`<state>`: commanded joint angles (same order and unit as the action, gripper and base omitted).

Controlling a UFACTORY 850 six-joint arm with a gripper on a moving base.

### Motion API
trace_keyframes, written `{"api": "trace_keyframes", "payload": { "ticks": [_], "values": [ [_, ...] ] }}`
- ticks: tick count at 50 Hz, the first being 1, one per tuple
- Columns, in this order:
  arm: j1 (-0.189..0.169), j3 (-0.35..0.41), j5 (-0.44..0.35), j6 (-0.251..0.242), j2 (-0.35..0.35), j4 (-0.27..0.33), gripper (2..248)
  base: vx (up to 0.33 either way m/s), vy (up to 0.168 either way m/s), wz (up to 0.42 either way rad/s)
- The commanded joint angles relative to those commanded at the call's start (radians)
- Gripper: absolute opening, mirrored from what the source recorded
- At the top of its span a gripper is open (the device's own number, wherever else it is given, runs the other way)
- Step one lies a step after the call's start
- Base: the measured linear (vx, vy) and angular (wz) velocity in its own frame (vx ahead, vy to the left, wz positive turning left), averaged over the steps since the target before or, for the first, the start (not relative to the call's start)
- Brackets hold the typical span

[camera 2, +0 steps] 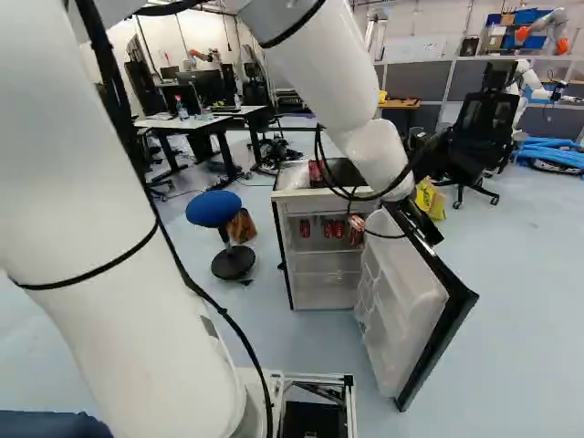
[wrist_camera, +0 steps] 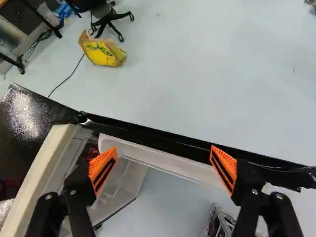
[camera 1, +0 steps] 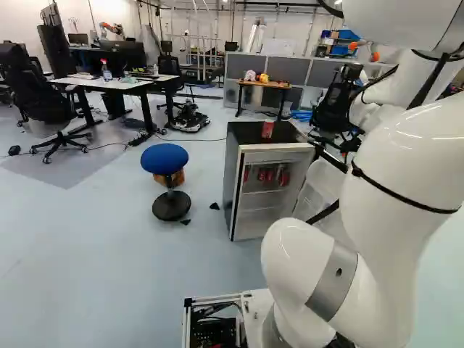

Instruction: Grab a drink from the fridge

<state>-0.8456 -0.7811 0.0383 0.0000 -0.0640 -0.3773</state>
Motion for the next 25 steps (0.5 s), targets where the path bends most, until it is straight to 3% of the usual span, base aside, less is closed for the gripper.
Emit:
{"api": "trace_keyframes", "payload": {
  "ticks": [16, 25],
  "values": [
    [-0.021, -0.084, 0.103, 0.000, -0.077, -0.076, 247, 0.000, 0.000, 0.000],
    [-0.033, -0.129, 0.119, 0.000, -0.118, -0.092, 247, 0.000, 0.000, 0.000]
  ]
}}
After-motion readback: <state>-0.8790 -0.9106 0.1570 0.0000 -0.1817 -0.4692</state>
